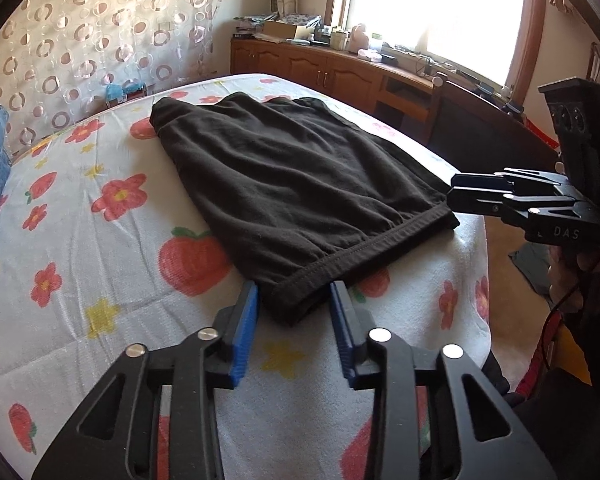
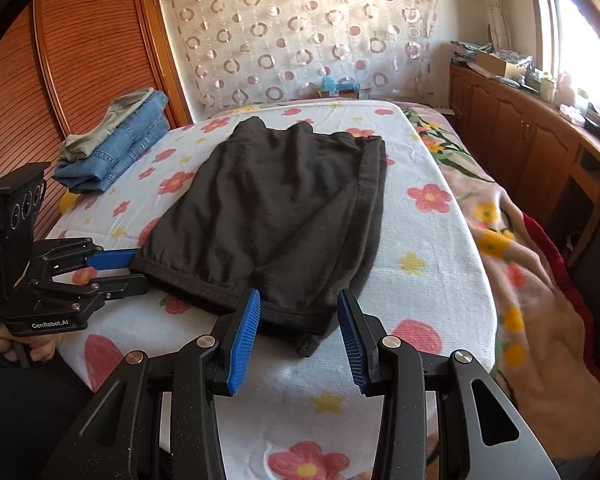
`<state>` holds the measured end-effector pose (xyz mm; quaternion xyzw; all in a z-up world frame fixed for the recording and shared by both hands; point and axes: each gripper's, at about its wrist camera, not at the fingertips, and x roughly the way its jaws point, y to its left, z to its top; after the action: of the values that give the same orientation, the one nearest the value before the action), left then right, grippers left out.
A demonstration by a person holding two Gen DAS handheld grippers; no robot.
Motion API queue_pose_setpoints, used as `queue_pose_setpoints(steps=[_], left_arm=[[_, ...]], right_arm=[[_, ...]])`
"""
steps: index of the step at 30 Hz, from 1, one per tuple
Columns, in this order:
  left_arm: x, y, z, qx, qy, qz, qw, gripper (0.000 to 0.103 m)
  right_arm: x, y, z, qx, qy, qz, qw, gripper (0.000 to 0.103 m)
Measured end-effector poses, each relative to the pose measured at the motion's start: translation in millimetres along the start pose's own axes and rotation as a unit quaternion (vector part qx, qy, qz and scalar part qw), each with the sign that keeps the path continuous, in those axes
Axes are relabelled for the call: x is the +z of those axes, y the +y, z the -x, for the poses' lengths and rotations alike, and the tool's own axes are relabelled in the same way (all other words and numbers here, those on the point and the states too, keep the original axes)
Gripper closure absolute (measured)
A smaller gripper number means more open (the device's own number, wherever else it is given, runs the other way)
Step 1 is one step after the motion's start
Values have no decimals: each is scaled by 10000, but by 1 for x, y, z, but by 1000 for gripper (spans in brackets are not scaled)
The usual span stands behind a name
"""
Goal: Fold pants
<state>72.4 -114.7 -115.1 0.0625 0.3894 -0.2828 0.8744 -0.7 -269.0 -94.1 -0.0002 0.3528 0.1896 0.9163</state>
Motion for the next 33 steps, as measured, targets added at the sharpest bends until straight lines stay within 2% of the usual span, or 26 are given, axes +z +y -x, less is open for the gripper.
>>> queue_pose_setpoints(steps=[2, 8, 14, 21, 33], left_arm=[[0, 1, 1, 44, -68, 21, 10000, 87], [0, 5, 4, 25, -116, 104, 9999, 87], [0, 3, 1, 63, -41, 60, 10000, 87], [0, 4, 0, 44, -37, 82, 9999, 87], [-1, 5, 0, 34, -48, 102, 9999, 87]], right_arm=[[-1, 2, -1, -21, 16, 36, 10000, 61], [-6, 3, -6, -54, 110, -42, 9999, 61], [-2, 2, -8, -123, -8, -254, 9996, 61], [-4, 2, -23, -412, 156, -436, 9981, 61], [-6, 9, -25, -341, 173, -253, 9989, 61]])
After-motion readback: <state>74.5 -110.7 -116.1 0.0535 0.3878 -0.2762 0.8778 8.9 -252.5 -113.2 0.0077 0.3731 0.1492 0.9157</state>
